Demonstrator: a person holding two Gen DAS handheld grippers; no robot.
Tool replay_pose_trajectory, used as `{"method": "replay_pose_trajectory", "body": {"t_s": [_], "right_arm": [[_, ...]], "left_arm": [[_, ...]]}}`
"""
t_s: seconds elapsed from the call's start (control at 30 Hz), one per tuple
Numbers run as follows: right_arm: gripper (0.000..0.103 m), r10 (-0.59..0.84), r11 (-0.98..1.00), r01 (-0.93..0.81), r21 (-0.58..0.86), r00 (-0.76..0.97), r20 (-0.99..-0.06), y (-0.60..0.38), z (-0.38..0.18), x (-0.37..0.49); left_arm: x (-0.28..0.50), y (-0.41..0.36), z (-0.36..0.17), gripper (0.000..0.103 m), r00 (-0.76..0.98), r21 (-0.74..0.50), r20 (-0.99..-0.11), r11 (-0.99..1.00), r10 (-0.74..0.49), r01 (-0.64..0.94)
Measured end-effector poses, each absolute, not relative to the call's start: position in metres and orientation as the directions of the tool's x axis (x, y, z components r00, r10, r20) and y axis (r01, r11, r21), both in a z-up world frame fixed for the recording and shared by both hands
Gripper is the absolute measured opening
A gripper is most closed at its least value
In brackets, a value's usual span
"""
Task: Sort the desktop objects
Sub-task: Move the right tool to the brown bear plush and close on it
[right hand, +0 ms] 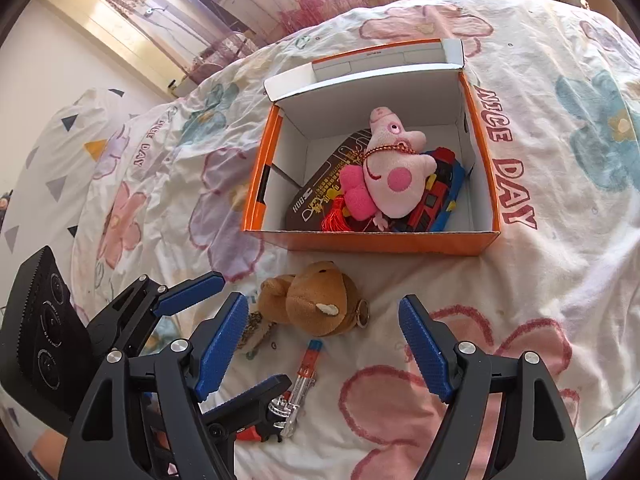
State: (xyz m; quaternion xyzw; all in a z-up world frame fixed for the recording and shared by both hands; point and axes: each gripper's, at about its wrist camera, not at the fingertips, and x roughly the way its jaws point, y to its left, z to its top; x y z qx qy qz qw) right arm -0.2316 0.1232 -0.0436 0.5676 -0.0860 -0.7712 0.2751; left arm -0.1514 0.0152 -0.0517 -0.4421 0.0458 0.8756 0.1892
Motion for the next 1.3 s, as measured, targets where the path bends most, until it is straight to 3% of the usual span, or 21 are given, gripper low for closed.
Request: {"method": "replay_pose_trajectory", "body": {"t_s": [0.7,1.0,1.3], "right_arm": [[0.078,-0.54,-0.822,0.275,0.499,-0.101,-0.835,0.091,-0.121,-0.206],[0.078,-0.59,-0.793,0.262,0.55,-0.104,-0.801,0.085,-0.122,-0.217],[0.078,-0.542,-0.821,0.276,0.5,-0.101,-0.834,0.068,-0.126,-0.237]], "left_arm": [[-0.116,-0.008,-0.11,0.086,-0.495,-0.12,-0.828,-0.946,0.263,-0.302],[-0.118,-0.011,-0.107,0.086,-0.517,-0.115,-0.816,-0.948,0.26,-0.295],[-0.133,-0.022,-0.114,0.086,-0.508,-0.135,-0.823,-0.956,0.255,-0.261]]}}
